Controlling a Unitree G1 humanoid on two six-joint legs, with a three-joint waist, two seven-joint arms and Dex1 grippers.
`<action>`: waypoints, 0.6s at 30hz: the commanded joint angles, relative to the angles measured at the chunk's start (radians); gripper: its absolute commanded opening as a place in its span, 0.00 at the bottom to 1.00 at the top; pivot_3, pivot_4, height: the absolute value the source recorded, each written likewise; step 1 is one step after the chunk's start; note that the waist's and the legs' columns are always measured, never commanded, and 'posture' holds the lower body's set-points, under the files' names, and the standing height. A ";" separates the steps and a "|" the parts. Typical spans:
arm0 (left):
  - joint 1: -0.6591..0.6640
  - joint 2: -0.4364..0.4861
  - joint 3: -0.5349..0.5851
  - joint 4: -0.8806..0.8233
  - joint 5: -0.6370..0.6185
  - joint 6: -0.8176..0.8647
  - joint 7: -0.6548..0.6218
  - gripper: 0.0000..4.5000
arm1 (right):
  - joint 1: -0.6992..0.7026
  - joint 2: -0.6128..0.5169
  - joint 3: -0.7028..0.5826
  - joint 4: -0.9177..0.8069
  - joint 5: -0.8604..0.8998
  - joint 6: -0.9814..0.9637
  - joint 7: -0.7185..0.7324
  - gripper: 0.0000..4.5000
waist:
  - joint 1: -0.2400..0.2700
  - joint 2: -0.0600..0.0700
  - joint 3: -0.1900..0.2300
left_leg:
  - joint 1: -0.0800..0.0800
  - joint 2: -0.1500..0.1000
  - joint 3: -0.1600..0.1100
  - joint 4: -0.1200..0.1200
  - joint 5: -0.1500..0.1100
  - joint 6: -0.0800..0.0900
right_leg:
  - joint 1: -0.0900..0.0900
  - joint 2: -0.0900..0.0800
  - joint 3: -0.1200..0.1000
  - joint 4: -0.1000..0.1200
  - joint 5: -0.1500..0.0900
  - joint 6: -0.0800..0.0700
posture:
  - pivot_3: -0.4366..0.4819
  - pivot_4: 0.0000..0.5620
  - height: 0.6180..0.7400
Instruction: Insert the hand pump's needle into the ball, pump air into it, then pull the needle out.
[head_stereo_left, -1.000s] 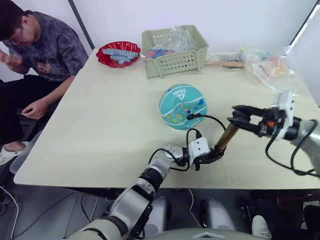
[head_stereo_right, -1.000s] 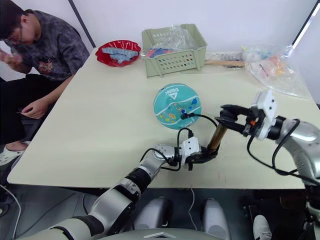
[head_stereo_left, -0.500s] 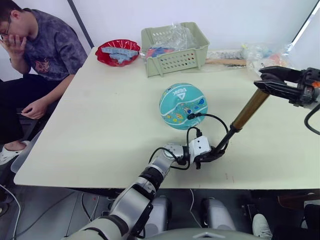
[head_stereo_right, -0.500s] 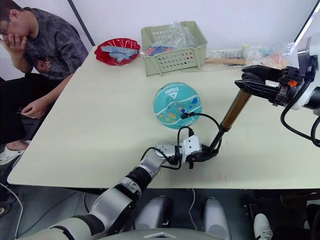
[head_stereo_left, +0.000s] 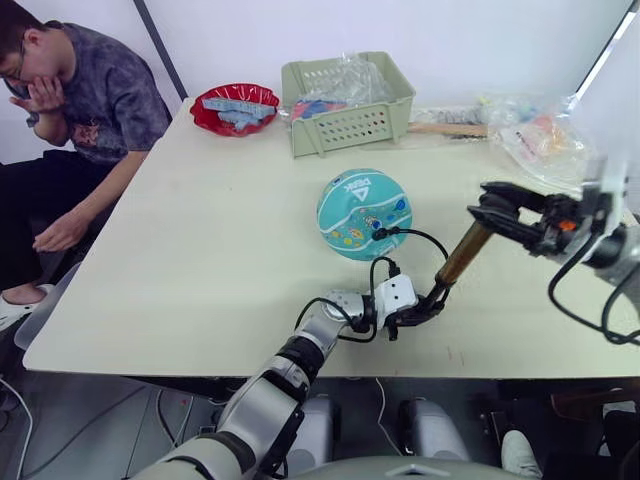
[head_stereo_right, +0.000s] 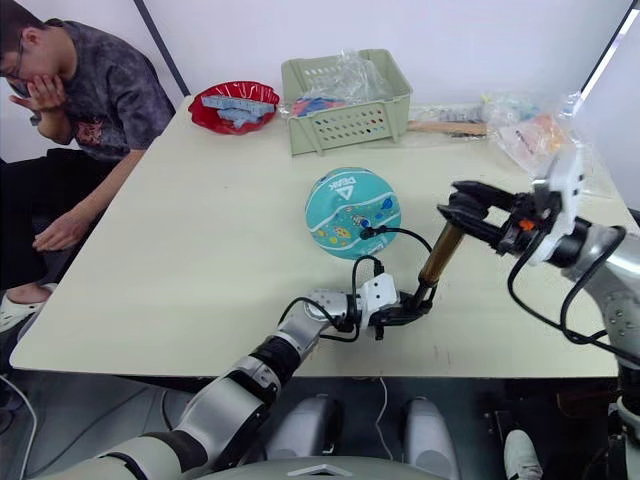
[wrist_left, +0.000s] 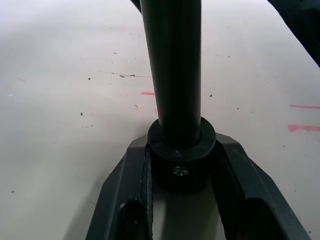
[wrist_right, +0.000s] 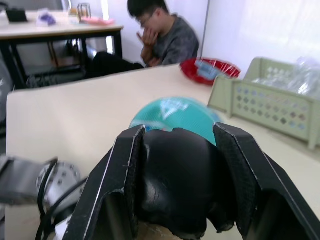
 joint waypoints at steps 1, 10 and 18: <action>0.036 0.029 -0.027 0.049 0.051 0.039 -0.004 0.26 | 0.080 0.055 0.118 0.061 -0.065 0.012 0.002 0.38 | 0.000 -0.002 -0.002 | 0.000 0.000 0.000 0.000 0.000 0.000 | 0.000 0.000 0.000 0.000 0.000 0.000 | 0.48 0.27 1.00; 0.036 0.026 -0.028 0.044 0.051 0.044 -0.004 0.26 | 0.190 0.122 0.198 0.125 -0.187 -0.066 0.017 0.38 | 0.000 -0.005 -0.011 | 0.002 0.000 -0.001 -0.001 0.000 0.000 | 0.001 0.001 0.000 0.000 0.000 -0.001 | 0.48 0.27 1.00; 0.028 0.025 -0.029 0.052 0.052 0.042 -0.008 0.26 | 0.130 0.073 0.067 0.066 -0.100 -0.075 0.061 0.38 | 0.001 -0.004 -0.011 | 0.002 0.000 -0.002 -0.001 0.000 0.000 | 0.001 0.001 0.000 0.000 -0.001 -0.001 | 0.48 0.27 1.00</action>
